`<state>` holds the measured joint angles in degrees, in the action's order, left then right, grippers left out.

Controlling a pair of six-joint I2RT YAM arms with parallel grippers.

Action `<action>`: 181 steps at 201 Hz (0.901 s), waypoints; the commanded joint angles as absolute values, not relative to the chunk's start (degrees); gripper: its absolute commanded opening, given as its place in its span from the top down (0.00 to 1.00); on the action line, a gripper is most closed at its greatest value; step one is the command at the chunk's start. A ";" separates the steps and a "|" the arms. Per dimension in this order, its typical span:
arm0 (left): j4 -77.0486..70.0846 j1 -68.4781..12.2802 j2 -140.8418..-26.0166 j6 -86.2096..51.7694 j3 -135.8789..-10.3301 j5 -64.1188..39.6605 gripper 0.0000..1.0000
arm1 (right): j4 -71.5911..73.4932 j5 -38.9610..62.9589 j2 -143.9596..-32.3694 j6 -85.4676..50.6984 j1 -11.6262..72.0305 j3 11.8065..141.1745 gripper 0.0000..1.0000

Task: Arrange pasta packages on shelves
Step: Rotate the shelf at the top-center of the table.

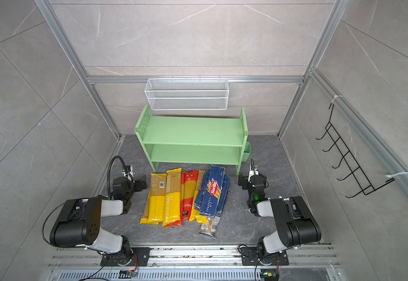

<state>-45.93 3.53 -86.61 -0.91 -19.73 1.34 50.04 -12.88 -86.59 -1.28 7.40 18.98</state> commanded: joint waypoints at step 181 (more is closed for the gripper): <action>-38.16 3.74 -80.99 -0.88 -24.95 2.32 0.00 | 51.25 -16.70 -84.90 -0.47 9.10 19.58 0.01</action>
<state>-44.56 3.53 -86.28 -0.91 -20.21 1.39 49.56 -14.13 -86.21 -1.26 7.97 19.14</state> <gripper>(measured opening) 0.997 0.993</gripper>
